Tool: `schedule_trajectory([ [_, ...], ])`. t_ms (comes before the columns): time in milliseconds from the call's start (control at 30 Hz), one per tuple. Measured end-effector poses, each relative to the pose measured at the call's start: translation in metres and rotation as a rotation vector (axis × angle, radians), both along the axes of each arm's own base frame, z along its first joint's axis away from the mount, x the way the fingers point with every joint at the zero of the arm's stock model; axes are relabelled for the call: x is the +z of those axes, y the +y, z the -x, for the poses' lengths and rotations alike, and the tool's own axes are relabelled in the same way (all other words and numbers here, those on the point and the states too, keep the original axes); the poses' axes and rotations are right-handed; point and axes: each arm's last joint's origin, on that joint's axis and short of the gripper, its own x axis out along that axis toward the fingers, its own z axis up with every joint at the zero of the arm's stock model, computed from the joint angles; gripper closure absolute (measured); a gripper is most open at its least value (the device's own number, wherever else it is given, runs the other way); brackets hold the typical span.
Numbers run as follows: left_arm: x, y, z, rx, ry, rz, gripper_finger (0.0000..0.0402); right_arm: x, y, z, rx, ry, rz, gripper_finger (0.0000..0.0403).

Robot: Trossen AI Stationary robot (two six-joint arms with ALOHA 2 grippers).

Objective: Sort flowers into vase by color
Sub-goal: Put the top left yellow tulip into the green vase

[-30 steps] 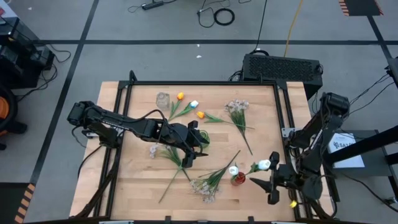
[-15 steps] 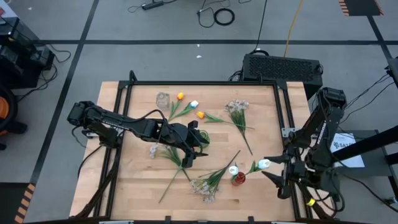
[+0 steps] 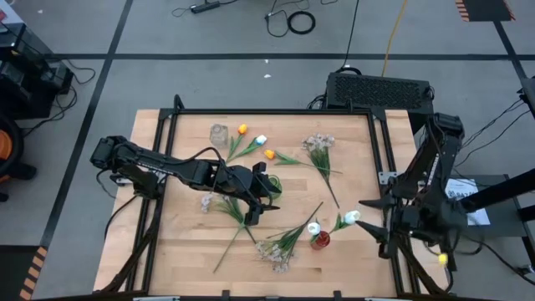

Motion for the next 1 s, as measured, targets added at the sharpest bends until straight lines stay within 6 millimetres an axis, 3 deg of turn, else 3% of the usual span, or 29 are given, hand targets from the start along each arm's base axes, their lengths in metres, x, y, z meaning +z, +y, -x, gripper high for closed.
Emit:
schedule_trajectory([
  [200, 0.0, 0.0, 0.0, 0.001, 0.0, 0.001, 0.0162, 0.034, -0.029, 0.005, 0.043, -0.113, 0.1, 0.0151],
  [467, 0.0, 0.0, 0.0, -0.008, -0.004, -0.014, 0.0162, 0.06, -0.083, -0.006, -0.205, -0.303, 0.176, 0.0151],
  [667, 0.0, 0.0, 0.0, -0.009, -0.005, -0.015, 0.0162, 0.059, -0.117, -0.015, -0.502, -0.113, 0.18, 0.0155],
  [867, 0.002, 0.0, -0.001, -0.012, -0.022, -0.019, 0.0162, 0.049, -0.138, -0.004, -0.578, -0.102, 0.168, 0.018],
  [1000, 0.006, 0.0, -0.003, -0.024, -0.08, -0.035, 0.0162, 0.031, -0.148, -0.001, -0.629, -0.134, 0.156, 0.0194],
])
